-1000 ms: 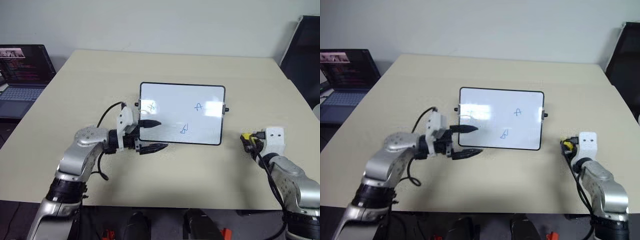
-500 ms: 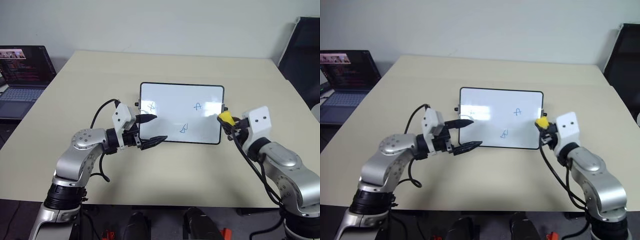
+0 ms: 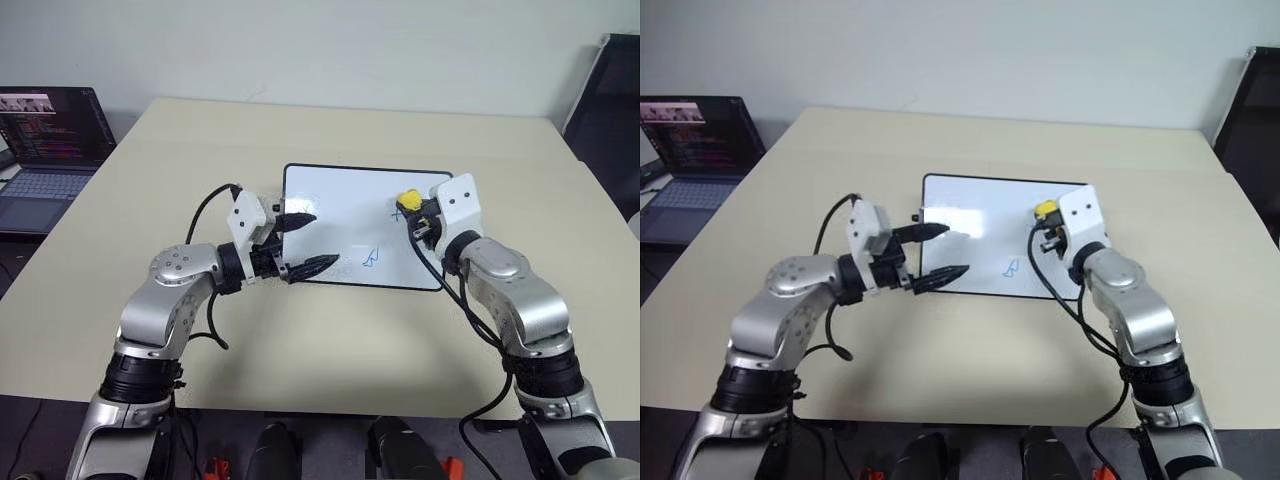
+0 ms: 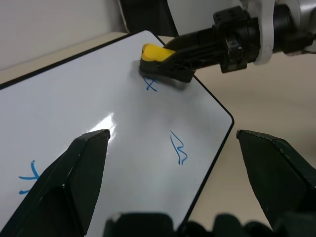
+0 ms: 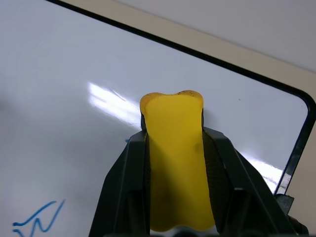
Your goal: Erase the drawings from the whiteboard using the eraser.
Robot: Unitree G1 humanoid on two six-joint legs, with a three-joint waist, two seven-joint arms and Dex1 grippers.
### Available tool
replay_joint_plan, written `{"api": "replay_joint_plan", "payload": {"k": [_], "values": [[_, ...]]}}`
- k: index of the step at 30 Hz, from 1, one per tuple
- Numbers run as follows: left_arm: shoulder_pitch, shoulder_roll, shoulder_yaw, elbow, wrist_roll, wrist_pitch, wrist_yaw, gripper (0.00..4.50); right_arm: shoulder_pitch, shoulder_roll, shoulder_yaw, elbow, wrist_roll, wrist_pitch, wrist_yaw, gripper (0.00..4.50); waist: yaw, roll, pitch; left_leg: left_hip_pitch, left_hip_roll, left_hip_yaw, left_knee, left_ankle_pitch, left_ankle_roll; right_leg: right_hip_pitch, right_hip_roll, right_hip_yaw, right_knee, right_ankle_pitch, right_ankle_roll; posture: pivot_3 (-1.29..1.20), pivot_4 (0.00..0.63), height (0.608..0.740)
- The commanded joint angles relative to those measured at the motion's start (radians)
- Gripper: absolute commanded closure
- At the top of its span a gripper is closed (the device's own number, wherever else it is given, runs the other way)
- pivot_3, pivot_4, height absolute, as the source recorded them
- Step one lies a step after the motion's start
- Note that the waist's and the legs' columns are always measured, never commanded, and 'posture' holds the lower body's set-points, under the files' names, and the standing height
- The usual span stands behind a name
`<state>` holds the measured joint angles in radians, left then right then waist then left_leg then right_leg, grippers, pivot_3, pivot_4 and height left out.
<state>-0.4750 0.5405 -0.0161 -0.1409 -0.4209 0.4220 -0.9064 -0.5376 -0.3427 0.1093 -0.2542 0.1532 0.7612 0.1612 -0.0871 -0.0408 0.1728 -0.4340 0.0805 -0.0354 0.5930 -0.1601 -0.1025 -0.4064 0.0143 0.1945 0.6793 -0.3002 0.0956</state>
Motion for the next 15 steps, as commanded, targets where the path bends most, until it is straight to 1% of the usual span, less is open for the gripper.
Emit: {"api": "replay_joint_plan", "payload": {"k": [1,4,7,15], "values": [[-0.029,-0.008,0.004,0.01,0.01,-0.031,0.006,0.0,0.022,-0.018,0.047,-0.005,-0.039,-0.024,0.041,3.38,0.0,0.0,0.0,0.0,0.0,0.0,0.0,0.0,0.0,0.0,0.0,0.0,0.0,0.0,0.0,0.0,0.15,0.74],[-0.032,-0.005,0.009,0.025,0.017,-0.041,0.009,0.0,0.077,-0.063,0.113,-0.049,-0.049,0.015,0.109,3.38,-0.001,0.0,0.0,0.0,0.0,-0.001,0.0,0.0,0.0,0.0,0.0,-0.001,0.0,0.0,0.0,0.0,0.15,0.74],[-0.035,0.001,0.011,0.05,0.035,-0.054,0.01,0.0,0.096,-0.087,0.136,-0.07,-0.074,0.019,0.131,3.38,-0.003,0.0,0.0,0.001,0.0,-0.002,0.001,0.0,0.0,0.001,0.0,-0.001,0.0,0.0,0.0,0.0,0.15,0.74],[-0.04,0.016,0.02,0.079,0.047,-0.067,-0.006,0.0,0.012,-0.063,0.047,0.022,-0.167,-0.053,0.016,3.38,-0.002,0.0,0.0,0.001,0.0,-0.002,0.008,0.002,0.002,0.002,0.0,0.0,0.001,0.002,-0.004,0.0,0.15,0.74]]}}
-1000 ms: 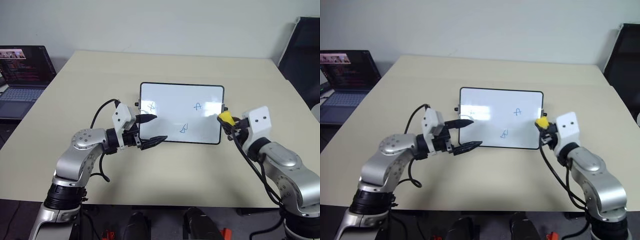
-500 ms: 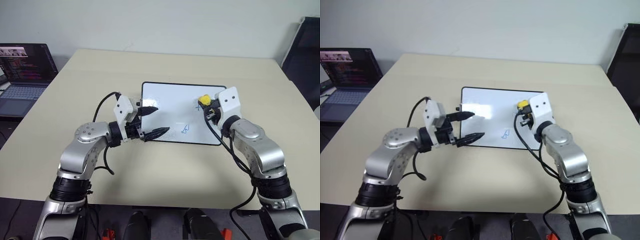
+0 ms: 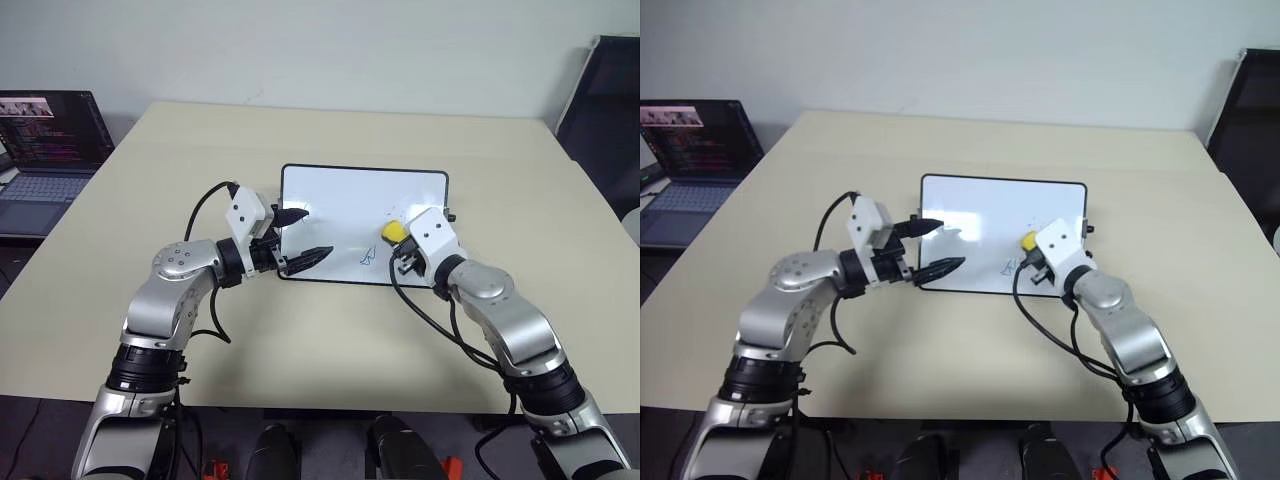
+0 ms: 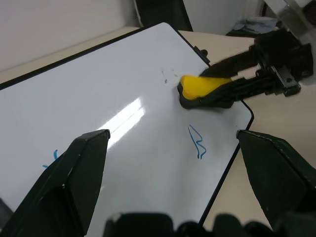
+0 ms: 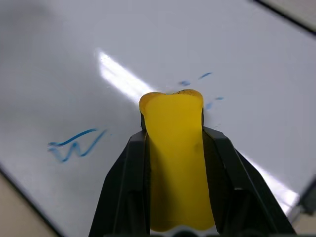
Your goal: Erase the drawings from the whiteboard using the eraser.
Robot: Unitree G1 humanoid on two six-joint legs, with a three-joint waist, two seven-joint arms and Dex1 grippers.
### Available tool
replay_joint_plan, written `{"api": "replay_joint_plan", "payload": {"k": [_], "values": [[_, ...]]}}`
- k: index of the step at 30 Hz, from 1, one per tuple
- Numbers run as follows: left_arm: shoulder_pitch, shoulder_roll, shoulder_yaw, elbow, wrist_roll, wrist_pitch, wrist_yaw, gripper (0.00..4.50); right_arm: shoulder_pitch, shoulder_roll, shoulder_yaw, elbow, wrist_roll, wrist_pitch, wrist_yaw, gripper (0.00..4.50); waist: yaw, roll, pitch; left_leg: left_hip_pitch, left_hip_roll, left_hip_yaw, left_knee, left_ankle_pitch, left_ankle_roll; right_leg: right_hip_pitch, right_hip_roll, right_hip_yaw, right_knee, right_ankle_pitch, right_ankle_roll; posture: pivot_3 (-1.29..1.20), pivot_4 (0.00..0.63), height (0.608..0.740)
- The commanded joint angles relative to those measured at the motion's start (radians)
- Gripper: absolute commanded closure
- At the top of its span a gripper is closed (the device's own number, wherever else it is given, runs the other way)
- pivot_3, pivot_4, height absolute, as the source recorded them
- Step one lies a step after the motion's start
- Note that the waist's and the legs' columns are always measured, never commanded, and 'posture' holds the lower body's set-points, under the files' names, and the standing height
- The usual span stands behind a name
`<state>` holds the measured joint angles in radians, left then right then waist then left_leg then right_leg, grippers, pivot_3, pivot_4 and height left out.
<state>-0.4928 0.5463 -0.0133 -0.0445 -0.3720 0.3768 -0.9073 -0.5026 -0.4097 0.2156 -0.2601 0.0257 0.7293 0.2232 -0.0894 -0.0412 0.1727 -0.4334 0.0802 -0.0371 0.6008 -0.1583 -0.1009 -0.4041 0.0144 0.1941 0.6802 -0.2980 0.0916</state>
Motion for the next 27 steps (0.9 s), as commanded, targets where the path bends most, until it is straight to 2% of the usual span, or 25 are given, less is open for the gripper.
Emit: {"api": "replay_joint_plan", "payload": {"k": [1,8,12,20,27], "values": [[-0.021,0.011,0.015,-0.02,-0.003,-0.019,-0.006,0.0,-0.024,0.007,-0.061,0.031,-0.042,-0.019,-0.044,3.38,0.0,0.0,0.0,0.0,0.0,0.0,0.0,0.0,0.0,0.0,0.0,0.0,0.0,0.0,0.0,0.0,0.15,0.74],[-0.011,0.006,0.012,-0.041,-0.009,-0.007,-0.002,0.0,-0.009,-0.003,-0.023,0.005,-0.029,0.055,0.052,3.39,0.0,0.0,0.0,0.0,0.0,0.0,-0.001,0.0,0.0,0.0,0.0,0.0,0.0,0.0,0.0,0.0,0.15,0.74],[-0.023,0.009,0.017,-0.025,-0.006,-0.01,-0.002,0.0,-0.011,-0.071,0.09,-0.041,-0.052,0.071,0.177,3.39,-0.001,0.0,0.0,0.0,0.0,0.0,-0.001,0.0,0.0,0.0,0.0,0.0,0.0,0.0,0.0,0.0,0.15,0.74],[-0.019,0.005,0.013,-0.031,-0.007,-0.01,0.0,0.0,-0.114,-0.019,0.038,0.087,-0.157,-0.035,0.048,3.39,-0.001,0.0,0.0,0.0,0.0,0.0,0.001,0.0,0.0,0.0,0.0,0.0,0.0,0.0,0.0,0.0,0.15,0.74],[-0.017,0.005,0.015,-0.038,-0.009,-0.007,0.002,0.0,-0.08,-0.021,0.061,0.079,-0.127,0.028,0.144,3.39,0.001,0.0,0.0,0.0,0.0,0.0,-0.002,0.0,0.0,0.0,0.0,0.0,-0.001,0.0,0.0,0.0,0.15,0.74]]}}
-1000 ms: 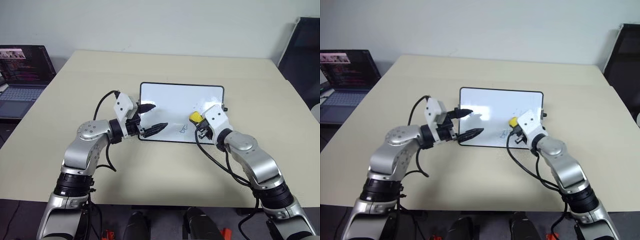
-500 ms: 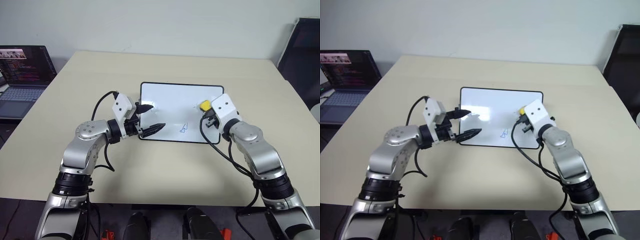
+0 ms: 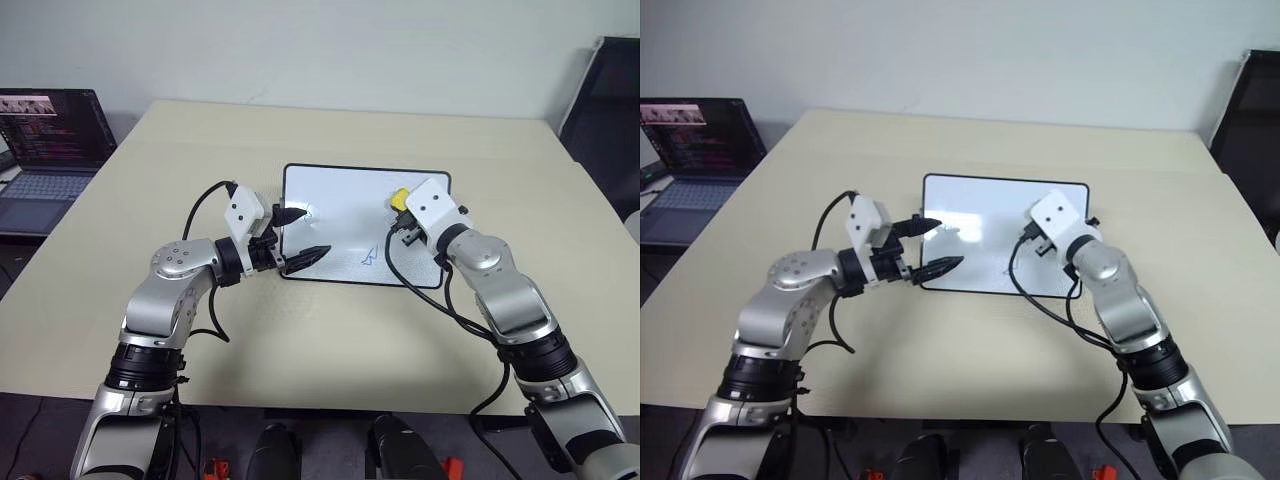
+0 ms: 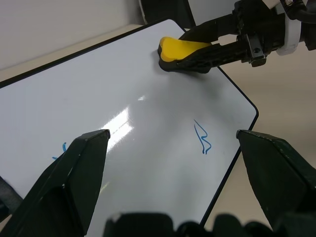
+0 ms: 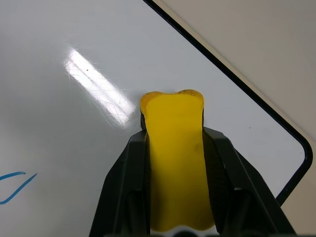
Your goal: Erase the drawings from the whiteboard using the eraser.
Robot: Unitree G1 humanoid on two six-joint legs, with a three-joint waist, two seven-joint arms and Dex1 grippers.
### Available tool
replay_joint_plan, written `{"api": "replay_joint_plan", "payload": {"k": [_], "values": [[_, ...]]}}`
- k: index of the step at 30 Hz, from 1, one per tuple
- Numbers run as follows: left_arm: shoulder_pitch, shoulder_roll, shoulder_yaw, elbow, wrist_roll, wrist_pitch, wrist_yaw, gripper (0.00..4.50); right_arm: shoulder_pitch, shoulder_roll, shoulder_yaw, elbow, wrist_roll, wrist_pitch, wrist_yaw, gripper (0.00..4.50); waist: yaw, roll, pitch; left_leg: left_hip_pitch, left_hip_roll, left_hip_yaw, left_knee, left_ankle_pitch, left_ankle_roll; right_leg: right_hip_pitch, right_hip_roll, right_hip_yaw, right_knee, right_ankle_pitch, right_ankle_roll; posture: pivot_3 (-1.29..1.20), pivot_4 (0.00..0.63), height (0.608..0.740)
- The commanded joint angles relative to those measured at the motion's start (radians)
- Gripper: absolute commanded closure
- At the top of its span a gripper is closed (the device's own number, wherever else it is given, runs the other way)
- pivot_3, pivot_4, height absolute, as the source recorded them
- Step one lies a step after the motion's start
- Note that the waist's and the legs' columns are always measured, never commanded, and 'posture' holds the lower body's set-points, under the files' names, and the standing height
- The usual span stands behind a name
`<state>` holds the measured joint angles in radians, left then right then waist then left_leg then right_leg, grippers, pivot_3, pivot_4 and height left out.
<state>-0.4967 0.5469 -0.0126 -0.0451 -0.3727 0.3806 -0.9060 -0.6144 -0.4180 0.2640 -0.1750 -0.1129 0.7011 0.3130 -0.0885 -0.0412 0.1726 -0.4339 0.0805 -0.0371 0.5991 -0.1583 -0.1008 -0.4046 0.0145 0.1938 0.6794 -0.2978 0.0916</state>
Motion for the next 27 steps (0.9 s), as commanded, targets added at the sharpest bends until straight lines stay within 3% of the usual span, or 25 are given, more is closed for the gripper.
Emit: {"api": "replay_joint_plan", "payload": {"k": [1,9,15,21,27], "values": [[-0.012,0.005,0.015,-0.039,-0.009,-0.01,0.001,0.0,0.047,-0.019,0.023,-0.021,0.02,0.075,0.081,3.39,0.0,0.0,0.0,0.0,0.0,0.0,0.0,0.0,0.0,0.0,0.0,0.0,0.0,0.0,0.0,0.0,0.15,0.74],[-0.011,0.007,0.014,-0.036,-0.008,-0.012,-0.003,0.0,0.077,-0.015,0.002,-0.066,0.008,0.084,0.104,3.39,-0.002,0.0,0.0,0.0,0.0,0.0,0.002,0.0,0.0,0.0,0.0,0.0,0.001,0.0,-0.001,0.0,0.15,0.74],[0.042,0.028,0.05,-0.06,-0.034,-0.015,-0.021,0.0,0.113,0.044,-0.131,-0.151,0.1,0.043,0.102,3.39,-0.001,0.0,0.0,0.0,0.0,0.0,0.001,0.0,0.0,0.0,0.0,0.0,0.0,0.0,-0.001,0.0,0.15,0.74],[0.189,0.088,0.135,-0.078,-0.061,-0.018,-0.042,0.0,0.304,-0.006,-0.192,-0.369,0.202,-0.056,0.197,3.39,-0.001,0.0,0.0,0.0,0.0,-0.001,-0.008,-0.001,0.0,-0.003,0.0,-0.001,0.0,-0.003,0.002,0.0,0.15,0.74],[0.24,0.087,0.149,-0.096,-0.069,-0.032,-0.028,0.0,0.477,-0.03,-0.259,-0.494,0.342,-0.023,0.262,3.39,0.005,0.0,0.0,-0.002,0.001,-0.007,-0.009,-0.003,-0.003,-0.001,-0.001,-0.01,0.0,-0.008,-0.001,0.0,0.15,0.74]]}}
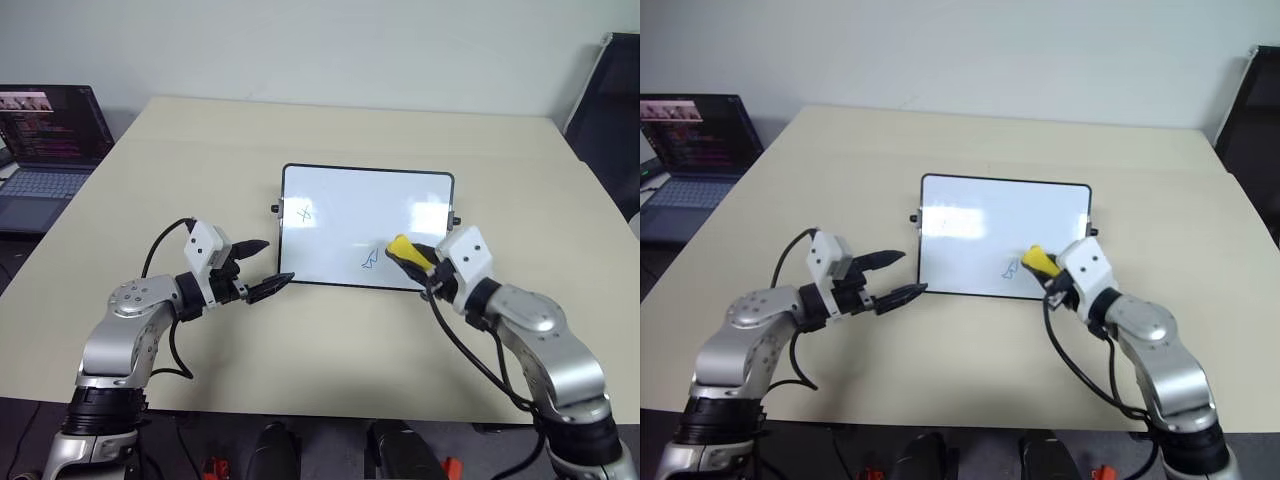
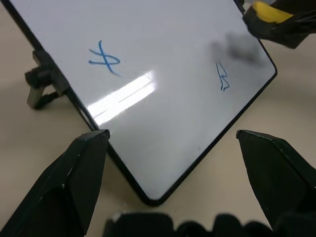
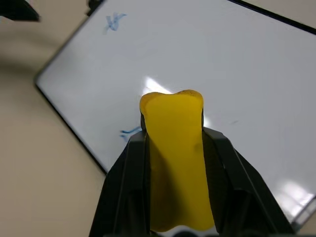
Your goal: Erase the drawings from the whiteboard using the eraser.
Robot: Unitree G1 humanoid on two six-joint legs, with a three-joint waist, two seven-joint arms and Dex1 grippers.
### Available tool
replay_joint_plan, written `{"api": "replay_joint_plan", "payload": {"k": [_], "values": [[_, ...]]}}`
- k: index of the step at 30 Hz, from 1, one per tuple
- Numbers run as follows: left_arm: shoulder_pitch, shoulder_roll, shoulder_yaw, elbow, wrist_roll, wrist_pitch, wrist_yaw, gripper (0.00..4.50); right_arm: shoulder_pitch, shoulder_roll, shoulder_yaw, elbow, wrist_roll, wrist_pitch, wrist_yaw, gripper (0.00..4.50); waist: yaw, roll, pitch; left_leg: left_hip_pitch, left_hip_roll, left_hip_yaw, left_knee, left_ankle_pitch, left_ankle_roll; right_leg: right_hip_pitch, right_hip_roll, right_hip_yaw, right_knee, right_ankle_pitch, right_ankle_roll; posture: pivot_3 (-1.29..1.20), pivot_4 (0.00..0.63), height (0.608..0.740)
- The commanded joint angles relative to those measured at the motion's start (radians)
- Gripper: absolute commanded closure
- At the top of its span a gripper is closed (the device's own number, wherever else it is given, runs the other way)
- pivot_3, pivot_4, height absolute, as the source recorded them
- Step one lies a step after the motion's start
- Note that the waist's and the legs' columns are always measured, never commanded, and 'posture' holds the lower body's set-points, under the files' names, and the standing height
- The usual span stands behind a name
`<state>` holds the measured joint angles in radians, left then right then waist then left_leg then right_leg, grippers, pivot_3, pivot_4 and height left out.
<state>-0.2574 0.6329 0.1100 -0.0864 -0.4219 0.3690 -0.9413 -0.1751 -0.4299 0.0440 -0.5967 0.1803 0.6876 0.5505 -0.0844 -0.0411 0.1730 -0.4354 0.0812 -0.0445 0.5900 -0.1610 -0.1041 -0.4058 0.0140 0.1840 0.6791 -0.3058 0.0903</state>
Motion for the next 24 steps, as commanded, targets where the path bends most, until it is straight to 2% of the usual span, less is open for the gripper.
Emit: {"api": "replay_joint_plan", "payload": {"k": [1,4,24], "values": [[0.003,0.0,0.026,-0.058,-0.02,-0.021,0.009,0.0,0.055,-0.02,-0.036,-0.078,0.059,-0.01,0.028,3.39,0.001,0.0,0.0,0.0,0.0,-0.001,0.0,0.0,0.0,0.0,0.0,-0.001,0.0,-0.001,-0.001,0.0,0.15,0.74],[0.006,-0.001,0.022,-0.065,-0.024,-0.019,0.013,0.0,0.088,-0.03,-0.019,-0.079,0.071,-0.023,0.033,3.39,0.001,0.0,0.0,0.0,0.0,-0.002,0.002,0.0,0.0,0.001,0.0,-0.002,0.001,-0.003,-0.006,0.0,0.15,0.74],[0.017,0.003,0.005,-0.121,-0.029,0.006,0.02,0.0,0.089,-0.07,0.029,-0.054,0.062,-0.079,0.027,3.39,0.001,0.0,0.0,0.0,0.0,-0.003,0.003,0.0,0.0,0.002,0.0,-0.003,0.001,-0.002,-0.006,0.0,0.15,0.74]]}}
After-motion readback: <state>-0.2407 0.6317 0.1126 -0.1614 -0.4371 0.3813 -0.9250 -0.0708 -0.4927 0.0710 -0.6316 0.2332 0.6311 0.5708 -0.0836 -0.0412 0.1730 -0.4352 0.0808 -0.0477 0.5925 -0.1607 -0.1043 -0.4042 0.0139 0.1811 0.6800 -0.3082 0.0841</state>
